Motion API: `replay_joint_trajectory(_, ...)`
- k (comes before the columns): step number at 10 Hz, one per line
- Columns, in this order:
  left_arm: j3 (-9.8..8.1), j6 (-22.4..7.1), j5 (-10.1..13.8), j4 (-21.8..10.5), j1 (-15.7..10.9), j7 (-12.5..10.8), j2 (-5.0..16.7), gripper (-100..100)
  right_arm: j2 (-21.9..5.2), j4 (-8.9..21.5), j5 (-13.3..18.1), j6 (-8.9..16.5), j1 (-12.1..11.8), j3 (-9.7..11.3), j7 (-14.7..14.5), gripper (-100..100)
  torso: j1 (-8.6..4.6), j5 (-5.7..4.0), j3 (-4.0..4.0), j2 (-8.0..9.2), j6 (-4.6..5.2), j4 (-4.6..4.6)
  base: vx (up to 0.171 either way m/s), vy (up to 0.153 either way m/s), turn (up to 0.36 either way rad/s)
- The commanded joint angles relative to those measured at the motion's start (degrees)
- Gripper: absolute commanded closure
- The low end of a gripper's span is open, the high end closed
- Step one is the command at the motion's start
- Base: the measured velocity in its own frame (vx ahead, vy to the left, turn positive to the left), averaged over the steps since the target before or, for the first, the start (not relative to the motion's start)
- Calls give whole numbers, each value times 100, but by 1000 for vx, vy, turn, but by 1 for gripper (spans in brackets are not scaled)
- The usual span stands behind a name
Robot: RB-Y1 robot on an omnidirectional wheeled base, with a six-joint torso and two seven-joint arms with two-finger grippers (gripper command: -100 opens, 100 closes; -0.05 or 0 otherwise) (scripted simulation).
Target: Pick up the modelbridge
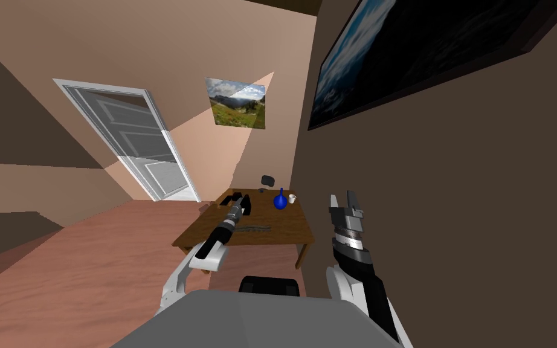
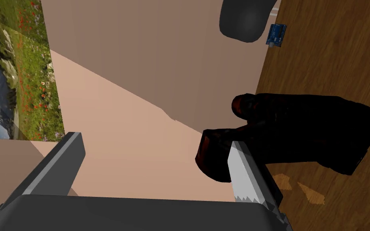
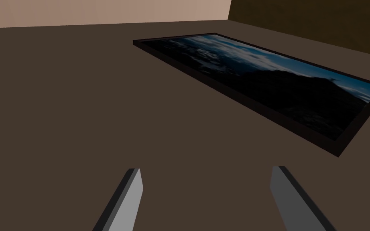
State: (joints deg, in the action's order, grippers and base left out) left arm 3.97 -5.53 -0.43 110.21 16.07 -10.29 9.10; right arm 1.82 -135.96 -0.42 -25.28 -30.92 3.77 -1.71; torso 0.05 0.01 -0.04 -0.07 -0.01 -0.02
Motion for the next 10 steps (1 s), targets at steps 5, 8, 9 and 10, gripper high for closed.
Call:
replay_joint_trajectory(5,-4,-822,164,-615,-372,-252,10,-100,0,0,0,0,0,0,0,0,-1,0,1,2,-2,0,10,12,-38)
replay_joint_trajectory(8,-5,-1187,252,-991,-587,-383,-8,-100,0,0,0,0,0,0,0,0,-3,-1,1,2,0,1,8,11,-48)
replay_joint_trajectory(9,-5,-1258,252,-991,-587,-383,-8,-100,0,0,0,0,0,0,0,0,1,0,1,1,-1,0,9,15,-16)
replay_joint_trajectory(10,-5,-1478,297,-1184,-696,-450,-22,-100,0,0,0,0,0,0,0,0,-2,0,1,2,-2,1,8,9,-31)
